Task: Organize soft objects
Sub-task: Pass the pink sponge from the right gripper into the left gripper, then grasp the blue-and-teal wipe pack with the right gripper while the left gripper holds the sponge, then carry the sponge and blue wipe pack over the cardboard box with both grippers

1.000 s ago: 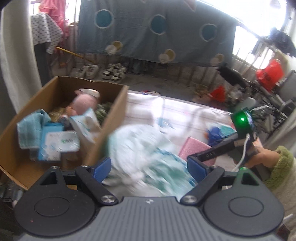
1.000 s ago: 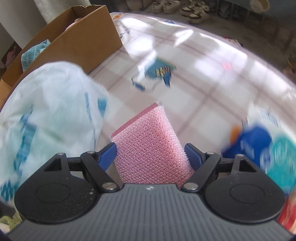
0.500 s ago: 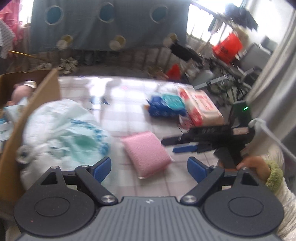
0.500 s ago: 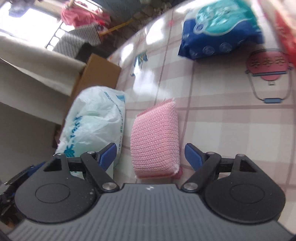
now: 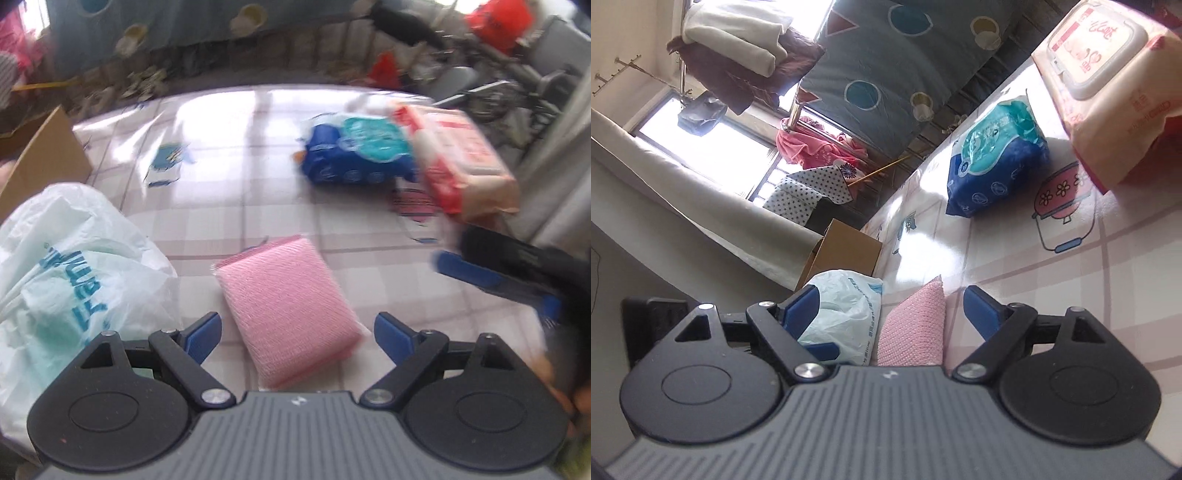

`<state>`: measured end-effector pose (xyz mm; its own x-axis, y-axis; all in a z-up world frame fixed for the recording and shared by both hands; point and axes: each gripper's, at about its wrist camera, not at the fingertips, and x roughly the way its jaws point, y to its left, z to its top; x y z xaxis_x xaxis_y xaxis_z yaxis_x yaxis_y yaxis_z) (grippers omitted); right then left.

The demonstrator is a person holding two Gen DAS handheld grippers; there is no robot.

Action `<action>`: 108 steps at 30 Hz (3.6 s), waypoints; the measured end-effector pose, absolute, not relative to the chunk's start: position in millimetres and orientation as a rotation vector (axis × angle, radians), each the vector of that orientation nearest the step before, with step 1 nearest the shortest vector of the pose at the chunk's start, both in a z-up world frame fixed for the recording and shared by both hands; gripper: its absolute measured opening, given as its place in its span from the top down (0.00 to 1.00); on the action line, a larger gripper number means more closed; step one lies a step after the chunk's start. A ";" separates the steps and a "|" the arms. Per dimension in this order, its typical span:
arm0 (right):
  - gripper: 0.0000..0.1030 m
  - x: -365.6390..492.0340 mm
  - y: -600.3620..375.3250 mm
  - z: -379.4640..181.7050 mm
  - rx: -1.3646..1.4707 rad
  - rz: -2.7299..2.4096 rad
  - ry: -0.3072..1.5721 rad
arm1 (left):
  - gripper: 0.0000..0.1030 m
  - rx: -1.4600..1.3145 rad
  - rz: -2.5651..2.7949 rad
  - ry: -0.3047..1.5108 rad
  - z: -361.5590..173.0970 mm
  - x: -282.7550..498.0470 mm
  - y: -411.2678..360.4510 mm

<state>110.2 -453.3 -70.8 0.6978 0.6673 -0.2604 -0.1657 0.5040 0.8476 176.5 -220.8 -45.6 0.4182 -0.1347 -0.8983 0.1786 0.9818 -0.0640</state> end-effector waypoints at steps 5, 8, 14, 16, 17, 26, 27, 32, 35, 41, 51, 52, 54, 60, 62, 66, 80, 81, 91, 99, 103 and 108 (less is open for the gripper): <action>0.16 104.1 -457.0 -70.8 0.920 0.568 0.604 | 0.12 0.013 -0.135 1.180 -69.1 198.2 -224.4; 0.16 101.2 -458.3 -70.5 0.912 0.569 0.599 | 0.12 0.026 -0.126 1.191 -77.4 205.8 -232.2; 0.15 102.2 -456.0 -71.5 0.906 0.568 0.607 | 0.11 0.035 -0.091 1.221 -86.2 213.1 -237.9; 0.15 101.6 -454.1 -70.6 0.896 0.566 0.606 | 0.11 0.026 -0.082 1.228 -88.6 214.5 -237.4; 0.15 101.0 -453.3 -69.8 0.889 0.563 0.604 | 0.12 0.022 -0.077 1.228 -89.2 214.6 -237.1; 0.15 98.7 -448.8 -63.0 0.807 0.500 0.600 | 0.19 0.007 -0.095 1.157 -73.3 205.2 -230.8; 0.15 97.7 -447.8 -58.7 0.781 0.488 0.597 | 0.19 0.001 -0.105 1.146 -67.6 204.5 -229.8; 0.15 103.6 -449.2 -17.6 0.563 0.434 0.555 | 0.19 -0.009 -0.145 1.064 -33.0 198.7 -221.2; 0.13 122.1 -447.1 11.8 0.314 0.376 0.555 | 0.19 -0.030 -0.162 1.019 -13.1 197.3 -209.5; 0.01 202.0 -412.3 28.6 -0.221 0.472 0.647 | 0.19 -0.079 -0.173 0.981 5.2 202.4 -185.8; 0.01 325.6 -338.7 -30.6 -0.759 0.621 0.972 | 0.19 -0.155 -0.171 0.986 0.4 212.3 -153.5; 0.01 335.1 -337.2 -34.1 -0.741 0.635 1.017 | 0.19 -0.160 -0.173 0.984 0.0 212.8 -151.6; 0.01 348.3 -337.8 -39.2 -0.671 0.654 1.096 | 0.19 -0.170 -0.182 0.981 -0.7 213.6 -147.3; 0.01 342.9 -338.3 -53.3 -0.562 0.581 1.179 | 0.19 -0.206 -0.213 0.972 -3.3 214.4 -139.2; 0.01 336.0 -337.5 -52.5 -0.553 0.555 1.192 | 0.19 -0.216 -0.224 0.978 -5.9 215.2 -138.5; 0.07 327.9 -341.8 -48.4 -0.475 0.490 1.201 | 0.19 -0.232 -0.248 0.985 -11.3 214.8 -137.3; 0.29 293.9 -323.7 23.1 -0.159 0.317 1.074 | 0.20 -0.295 -0.273 0.914 16.5 200.7 -111.8; 0.29 292.6 -322.4 33.4 -0.130 0.318 1.060 | 0.20 -0.304 -0.273 0.900 22.1 198.2 -107.5; 0.29 273.5 -287.8 124.5 0.035 0.363 0.928 | 0.20 -0.381 -0.225 0.761 71.6 170.1 -48.7; 0.29 277.0 -204.2 179.8 0.108 0.559 0.859 | 0.19 -0.386 -0.098 0.678 100.9 140.5 16.1; 0.29 277.2 -140.2 189.9 0.128 0.689 0.856 | 0.19 -0.362 0.008 0.656 109.8 120.0 59.4; 0.29 281.1 -59.4 184.6 0.171 0.828 0.910 | 0.19 -0.339 0.120 0.667 109.2 98.7 109.5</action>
<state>281.1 -59.4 184.6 0.3358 0.6989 -0.6315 -0.5624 0.6866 0.4608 98.7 109.5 109.2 0.7811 0.0016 -0.6245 -0.2169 0.9384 -0.2689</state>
